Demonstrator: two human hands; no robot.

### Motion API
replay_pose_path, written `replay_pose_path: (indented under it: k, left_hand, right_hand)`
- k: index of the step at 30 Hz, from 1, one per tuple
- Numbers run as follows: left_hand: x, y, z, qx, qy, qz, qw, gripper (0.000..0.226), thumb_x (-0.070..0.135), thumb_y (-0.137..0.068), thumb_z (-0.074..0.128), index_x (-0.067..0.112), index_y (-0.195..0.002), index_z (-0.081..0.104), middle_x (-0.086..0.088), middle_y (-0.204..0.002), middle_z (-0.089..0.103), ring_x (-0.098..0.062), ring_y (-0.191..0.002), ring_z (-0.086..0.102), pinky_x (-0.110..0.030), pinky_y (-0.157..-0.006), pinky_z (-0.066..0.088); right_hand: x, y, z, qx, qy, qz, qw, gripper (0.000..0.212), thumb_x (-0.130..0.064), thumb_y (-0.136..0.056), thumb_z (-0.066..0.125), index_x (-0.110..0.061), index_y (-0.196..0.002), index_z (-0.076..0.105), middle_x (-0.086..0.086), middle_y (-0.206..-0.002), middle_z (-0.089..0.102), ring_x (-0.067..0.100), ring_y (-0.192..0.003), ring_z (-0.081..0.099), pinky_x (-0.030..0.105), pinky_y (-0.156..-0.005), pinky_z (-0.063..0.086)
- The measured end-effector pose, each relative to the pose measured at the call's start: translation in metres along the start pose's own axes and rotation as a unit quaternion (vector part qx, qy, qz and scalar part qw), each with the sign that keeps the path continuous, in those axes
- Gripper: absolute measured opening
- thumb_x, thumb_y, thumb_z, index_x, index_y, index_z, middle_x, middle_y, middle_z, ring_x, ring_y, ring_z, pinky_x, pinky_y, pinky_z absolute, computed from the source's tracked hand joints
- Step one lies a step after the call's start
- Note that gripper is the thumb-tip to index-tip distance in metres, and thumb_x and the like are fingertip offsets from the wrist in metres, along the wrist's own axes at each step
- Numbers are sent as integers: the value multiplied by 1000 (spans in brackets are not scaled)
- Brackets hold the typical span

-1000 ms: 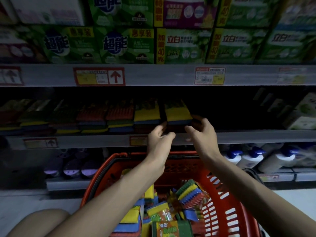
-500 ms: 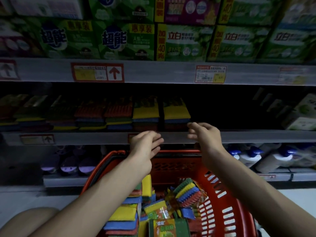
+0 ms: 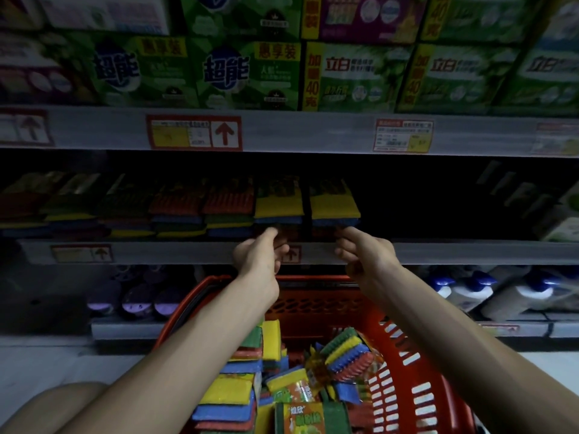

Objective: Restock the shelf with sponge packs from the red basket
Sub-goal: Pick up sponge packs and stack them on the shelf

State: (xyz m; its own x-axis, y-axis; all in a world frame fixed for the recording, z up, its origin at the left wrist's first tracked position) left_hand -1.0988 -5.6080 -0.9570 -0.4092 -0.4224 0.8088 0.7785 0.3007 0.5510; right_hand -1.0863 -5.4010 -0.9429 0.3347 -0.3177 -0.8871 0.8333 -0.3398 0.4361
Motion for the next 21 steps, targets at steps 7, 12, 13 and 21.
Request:
replay_pose_path:
  k: [7, 12, 13, 21]
  left_hand:
    - [4, 1, 0, 12, 4, 3, 1000, 15, 16, -94, 71, 7, -83, 66, -4, -63, 71, -22, -74, 60, -26, -51, 32]
    - [5, -1, 0, 19, 1, -1, 1000, 18, 16, -93, 72, 10, -79, 63, -6, -68, 72, -18, -69, 66, -25, -56, 36]
    - [5, -1, -1, 19, 1, -1, 1000, 18, 16, -93, 72, 11, -79, 62, -5, -66, 71, -18, -69, 66, -25, -56, 37]
    - [11, 2, 1, 10, -4, -13, 1000, 19, 15, -93, 70, 14, -82, 55, 9, -39, 61, -18, -85, 54, -25, -51, 29]
  right_hand:
    - [2, -4, 0, 16, -5, 5, 1000, 18, -18, -97, 69, -1, -103, 70, -4, -63, 70, 4, -45, 60, 16, -37, 33]
    - [3, -5, 2, 19, -18, 8, 1000, 13, -16, -99, 65, -5, -100, 72, 2, -83, 73, 6, -51, 62, 16, -37, 36]
    - [1, -5, 3, 18, -18, 6, 1000, 13, -15, -100, 64, -4, -101, 72, 2, -82, 72, 6, -50, 61, 16, -36, 36]
    - [-5, 0, 12, -3, 18, -10, 1000, 15, -6, -101, 57, 1, -101, 70, -5, -55, 60, 6, -47, 57, 18, -39, 37]
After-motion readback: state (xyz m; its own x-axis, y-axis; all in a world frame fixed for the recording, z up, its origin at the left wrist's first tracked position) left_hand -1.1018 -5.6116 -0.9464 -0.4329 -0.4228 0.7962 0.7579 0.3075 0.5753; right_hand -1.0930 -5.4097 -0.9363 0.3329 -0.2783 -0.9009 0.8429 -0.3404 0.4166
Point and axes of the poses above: each hand's wrist, its own y-axis away from the middle knuckle, its own z-axis out of the palm, x = y × z, the point moved 8 cm from there along -y, towards the middle knuckle
